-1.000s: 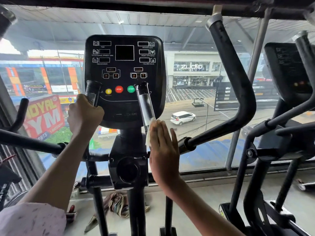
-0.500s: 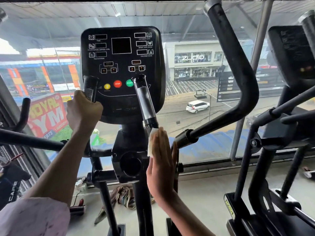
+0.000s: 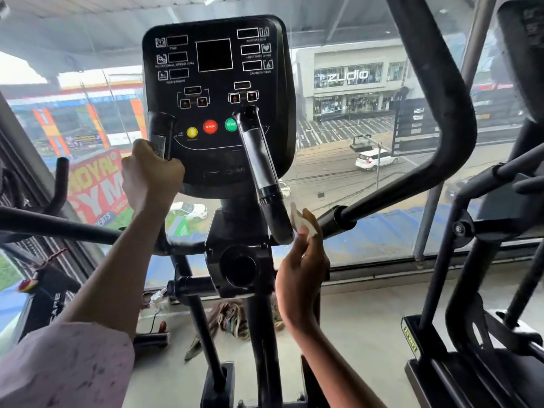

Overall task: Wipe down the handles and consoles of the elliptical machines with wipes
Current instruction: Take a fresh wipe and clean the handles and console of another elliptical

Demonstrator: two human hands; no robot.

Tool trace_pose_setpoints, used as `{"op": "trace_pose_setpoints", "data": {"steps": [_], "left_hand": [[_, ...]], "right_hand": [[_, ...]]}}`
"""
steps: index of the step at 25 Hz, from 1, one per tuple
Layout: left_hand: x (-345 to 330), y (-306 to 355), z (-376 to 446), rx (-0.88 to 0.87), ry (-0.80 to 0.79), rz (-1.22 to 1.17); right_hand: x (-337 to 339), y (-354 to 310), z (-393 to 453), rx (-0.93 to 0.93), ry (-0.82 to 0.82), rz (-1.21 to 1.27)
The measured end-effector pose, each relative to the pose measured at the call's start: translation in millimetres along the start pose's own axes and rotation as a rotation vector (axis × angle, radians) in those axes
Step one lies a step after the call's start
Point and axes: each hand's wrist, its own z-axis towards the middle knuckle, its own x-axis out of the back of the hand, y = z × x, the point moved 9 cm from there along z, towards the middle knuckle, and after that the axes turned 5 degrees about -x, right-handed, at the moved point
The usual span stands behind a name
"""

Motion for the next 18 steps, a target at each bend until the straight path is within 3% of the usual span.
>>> {"op": "trace_pose_setpoints", "data": {"steps": [2,5,10,15,18], "left_hand": [[0,-2,0,-0.001,0.005,0.0],[-1,-2,-1,0.019,0.006,0.028],[-2,-4,1,0.016,0.029,0.05],[-3,-5,2,0.012,0.067,0.082],[-3,-4,2,0.036,0.078,0.109]], "right_hand": [[-1,9,1,-0.057,0.009,-0.003],[-23,-1,6,-0.04,-0.104,-0.027],[-10,3,-20,0.254,-0.192,-0.089],[-9,28,5,0.072,-0.211,-0.138],[-13,14,1,0.126,-0.254,-0.111]]}}
